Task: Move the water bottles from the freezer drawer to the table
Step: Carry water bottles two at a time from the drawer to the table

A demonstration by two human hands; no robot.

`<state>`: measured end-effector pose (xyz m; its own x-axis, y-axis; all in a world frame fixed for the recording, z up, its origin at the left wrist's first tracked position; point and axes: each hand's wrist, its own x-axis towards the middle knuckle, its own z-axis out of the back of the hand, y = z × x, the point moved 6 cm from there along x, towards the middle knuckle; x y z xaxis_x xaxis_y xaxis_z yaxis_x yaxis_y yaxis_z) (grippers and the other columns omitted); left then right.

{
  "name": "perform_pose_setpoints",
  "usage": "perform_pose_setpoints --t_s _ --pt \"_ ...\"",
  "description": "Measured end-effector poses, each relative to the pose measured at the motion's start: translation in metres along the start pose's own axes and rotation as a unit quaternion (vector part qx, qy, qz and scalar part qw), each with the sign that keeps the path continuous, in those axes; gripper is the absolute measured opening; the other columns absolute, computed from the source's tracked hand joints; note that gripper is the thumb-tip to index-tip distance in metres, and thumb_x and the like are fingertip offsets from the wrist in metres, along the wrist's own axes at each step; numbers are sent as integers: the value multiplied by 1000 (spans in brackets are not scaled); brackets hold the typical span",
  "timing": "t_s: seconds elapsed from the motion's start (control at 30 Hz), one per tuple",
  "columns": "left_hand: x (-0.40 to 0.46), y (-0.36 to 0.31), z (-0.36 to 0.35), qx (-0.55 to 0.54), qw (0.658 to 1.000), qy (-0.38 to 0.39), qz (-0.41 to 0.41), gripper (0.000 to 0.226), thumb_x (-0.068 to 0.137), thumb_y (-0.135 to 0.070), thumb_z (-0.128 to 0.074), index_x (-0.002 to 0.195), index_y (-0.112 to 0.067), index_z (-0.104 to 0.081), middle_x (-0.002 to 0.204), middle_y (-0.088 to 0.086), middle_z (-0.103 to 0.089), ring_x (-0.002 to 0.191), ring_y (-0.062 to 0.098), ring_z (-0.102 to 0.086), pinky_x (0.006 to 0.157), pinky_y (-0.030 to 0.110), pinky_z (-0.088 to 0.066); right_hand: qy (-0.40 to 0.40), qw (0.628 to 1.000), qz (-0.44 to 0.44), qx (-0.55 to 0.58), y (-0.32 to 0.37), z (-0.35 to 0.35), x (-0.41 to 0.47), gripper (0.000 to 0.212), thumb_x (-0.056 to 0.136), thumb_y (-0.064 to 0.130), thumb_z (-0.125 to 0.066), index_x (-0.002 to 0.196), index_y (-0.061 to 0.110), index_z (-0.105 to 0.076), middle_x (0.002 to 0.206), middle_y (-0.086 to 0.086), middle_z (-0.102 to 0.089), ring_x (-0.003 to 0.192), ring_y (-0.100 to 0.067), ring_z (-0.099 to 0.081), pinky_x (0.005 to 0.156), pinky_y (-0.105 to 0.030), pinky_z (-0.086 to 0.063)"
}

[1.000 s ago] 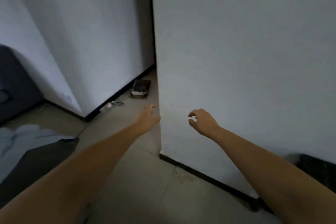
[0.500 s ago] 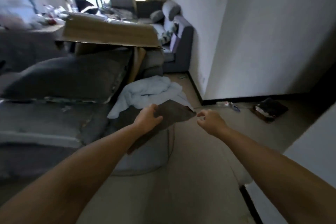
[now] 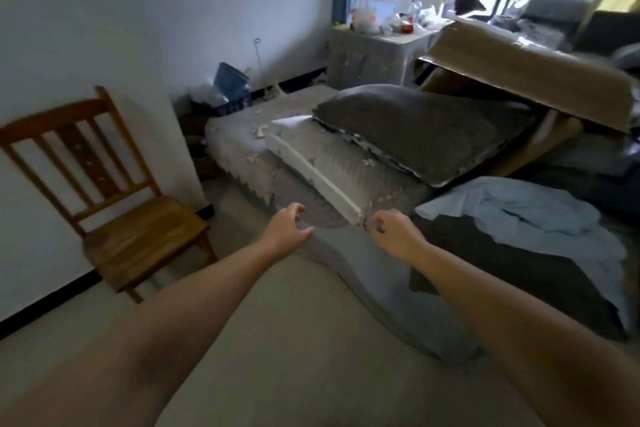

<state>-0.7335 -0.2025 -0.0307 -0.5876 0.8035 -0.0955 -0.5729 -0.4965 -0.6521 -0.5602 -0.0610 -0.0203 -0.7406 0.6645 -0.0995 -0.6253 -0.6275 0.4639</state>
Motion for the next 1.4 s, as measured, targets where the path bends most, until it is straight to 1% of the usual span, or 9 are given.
perform_pose_setpoints --t_s 0.1,0.37,0.53,0.63,0.77,0.9,1.1,1.27,1.4 --pt "-4 50 50 -21 998 -49 38 49 89 -30 -63 131 -11 -47 124 10 -55 111 23 -55 90 32 -46 30 999 45 -7 70 -29 41 32 95 21 -51 124 10 -58 125 -11 -57 114 -28 -55 94 -33 -43" --pt "-35 213 201 -16 981 -139 135 51 89 -32 -63 133 -13 -47 126 8 -56 114 21 -55 89 27 -45 83 980 178 -17 275 -121 123 28 92 23 -53 114 10 -63 117 -9 -59 107 -27 -57 88 -31 -43" --pt "-74 308 279 -30 959 -195 203 49 90 -34 -62 131 -14 -46 124 7 -56 109 19 -56 87 27 -48 123 960 251 -7 404 -179 134 27 94 22 -51 116 11 -62 117 -9 -60 105 -25 -59 90 -35 -48" --pt "-104 356 310 -44 939 -236 246 49 89 -33 -63 129 -12 -48 121 9 -57 109 22 -56 90 31 -46 144 945 294 -8 470 -214 137 25 94 26 -51 114 18 -62 117 -5 -61 100 -18 -60 86 -31 -50" --pt "-142 409 334 -66 914 -263 301 53 89 -33 -62 131 -6 -46 123 14 -55 111 28 -56 93 35 -45 175 923 342 -20 538 -252 132 28 95 25 -51 121 18 -58 122 -2 -54 109 -18 -55 92 -30 -46" --pt "-171 457 360 -74 885 -300 348 48 89 -27 -64 130 -7 -48 124 16 -56 111 28 -57 92 32 -43 199 900 388 -22 595 -292 136 27 96 24 -51 120 17 -59 118 0 -57 102 -13 -56 84 -24 -45" --pt "-206 532 428 -66 839 -357 406 42 89 -27 -63 125 -9 -53 124 13 -58 110 26 -58 90 31 -45 237 851 466 -36 720 -356 161 31 95 24 -48 122 12 -58 125 -9 -56 107 -21 -57 92 -33 -47" --pt "-235 599 499 -75 778 -422 460 40 88 -27 -64 123 -10 -55 119 11 -60 105 25 -60 87 30 -46 262 810 524 -34 842 -399 175 33 95 24 -51 123 10 -58 129 -12 -53 114 -25 -55 98 -33 -42" --pt "-266 637 530 -109 720 -484 485 38 87 -27 -65 121 -13 -56 114 6 -61 93 19 -60 77 27 -46 289 767 571 -49 924 -438 168 34 95 24 -50 125 10 -57 131 -11 -52 115 -25 -55 98 -34 -43"
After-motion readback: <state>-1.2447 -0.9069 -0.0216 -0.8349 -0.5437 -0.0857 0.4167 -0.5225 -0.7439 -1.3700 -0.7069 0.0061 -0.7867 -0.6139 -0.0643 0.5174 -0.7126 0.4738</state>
